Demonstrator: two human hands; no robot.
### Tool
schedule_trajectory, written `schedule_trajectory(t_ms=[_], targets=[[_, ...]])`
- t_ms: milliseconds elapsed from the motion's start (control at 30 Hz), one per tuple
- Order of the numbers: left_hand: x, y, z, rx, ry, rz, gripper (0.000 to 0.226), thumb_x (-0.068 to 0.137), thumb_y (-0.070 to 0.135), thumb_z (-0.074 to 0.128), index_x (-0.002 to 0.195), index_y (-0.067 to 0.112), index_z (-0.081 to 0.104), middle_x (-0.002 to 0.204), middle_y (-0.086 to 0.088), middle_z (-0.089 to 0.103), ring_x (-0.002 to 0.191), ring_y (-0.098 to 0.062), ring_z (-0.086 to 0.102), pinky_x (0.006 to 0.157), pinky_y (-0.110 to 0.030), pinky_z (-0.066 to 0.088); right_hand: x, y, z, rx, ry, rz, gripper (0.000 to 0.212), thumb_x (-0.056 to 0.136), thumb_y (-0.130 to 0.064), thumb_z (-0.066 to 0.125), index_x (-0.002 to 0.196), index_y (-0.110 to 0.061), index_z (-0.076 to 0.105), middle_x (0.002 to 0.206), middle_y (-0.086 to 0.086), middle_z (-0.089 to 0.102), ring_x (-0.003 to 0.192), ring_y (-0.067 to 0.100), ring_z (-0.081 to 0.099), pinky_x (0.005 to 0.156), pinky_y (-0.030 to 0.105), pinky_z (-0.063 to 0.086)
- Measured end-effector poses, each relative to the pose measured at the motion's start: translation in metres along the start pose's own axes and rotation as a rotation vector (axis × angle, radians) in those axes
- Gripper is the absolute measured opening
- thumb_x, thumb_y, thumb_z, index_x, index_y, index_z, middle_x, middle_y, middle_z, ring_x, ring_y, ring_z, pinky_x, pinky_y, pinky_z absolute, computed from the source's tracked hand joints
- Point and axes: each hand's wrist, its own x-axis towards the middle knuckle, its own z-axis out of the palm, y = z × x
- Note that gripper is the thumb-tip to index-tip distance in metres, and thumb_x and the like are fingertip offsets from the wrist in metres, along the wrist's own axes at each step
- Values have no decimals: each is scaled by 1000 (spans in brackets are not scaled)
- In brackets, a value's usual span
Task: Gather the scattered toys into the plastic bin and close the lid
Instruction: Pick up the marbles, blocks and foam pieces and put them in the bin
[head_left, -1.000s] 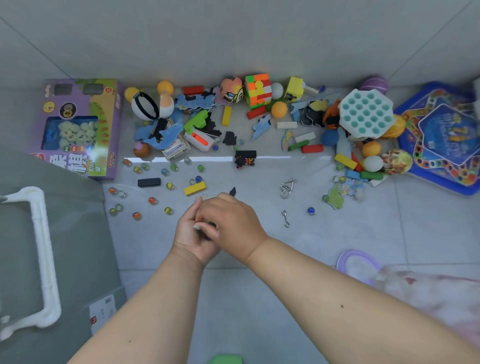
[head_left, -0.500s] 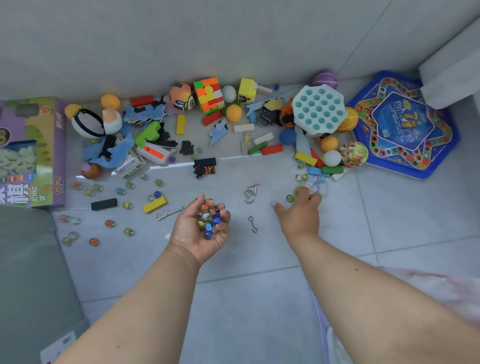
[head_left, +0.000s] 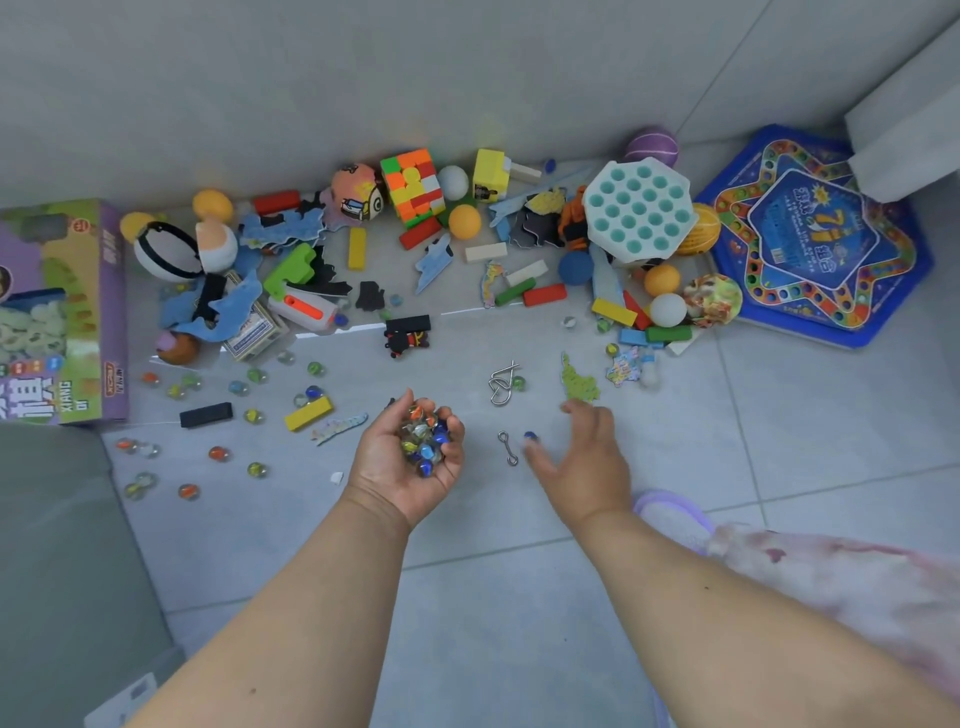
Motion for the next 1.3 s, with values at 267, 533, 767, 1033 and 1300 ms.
schedule_trajectory(t_ms=[267, 533, 767, 1033, 1300], targets=[[-1, 6, -12, -11, 37, 8, 39, 90, 34, 54, 58, 12, 62, 72, -1, 58, 60, -17, 60, 46, -16, 40, 30, -21, 11, 54, -208, -138, 7, 89, -6, 53, 91, 0, 57, 99, 18, 52, 83, 34, 53, 70, 36, 39], [2, 6, -12, -13, 41, 10, 39, 91, 34, 54, 60, 12, 62, 73, -1, 58, 62, -17, 60, 47, -16, 43, 74, -49, 5, -25, -272, -55, 22, 89, -8, 54, 111, -4, 49, 108, 17, 53, 94, 34, 53, 69, 32, 36], [-1, 10, -5, -20, 71, 41, 37, 91, 34, 54, 62, 11, 62, 72, -4, 59, 59, -20, 62, 49, -20, 49, 76, -40, 7, -132, -280, -107, 20, 89, -1, 48, 109, -4, 52, 112, 17, 52, 93, 34, 54, 69, 32, 38], [2, 15, -3, -32, 113, 76, 29, 91, 33, 54, 74, 12, 61, 75, -7, 61, 68, -20, 60, 56, -22, 53, 39, -79, -6, 255, -39, -340, 20, 87, -8, 59, 106, -3, 61, 105, 15, 56, 87, 25, 57, 79, 35, 46], [-6, 24, 2, -130, -56, 159, 36, 93, 35, 52, 67, 13, 62, 72, -8, 62, 64, -20, 67, 66, -29, 58, -11, -112, 18, 293, -183, -740, 22, 73, -16, 67, 91, -2, 68, 95, 19, 64, 103, 36, 64, 76, 32, 54]])
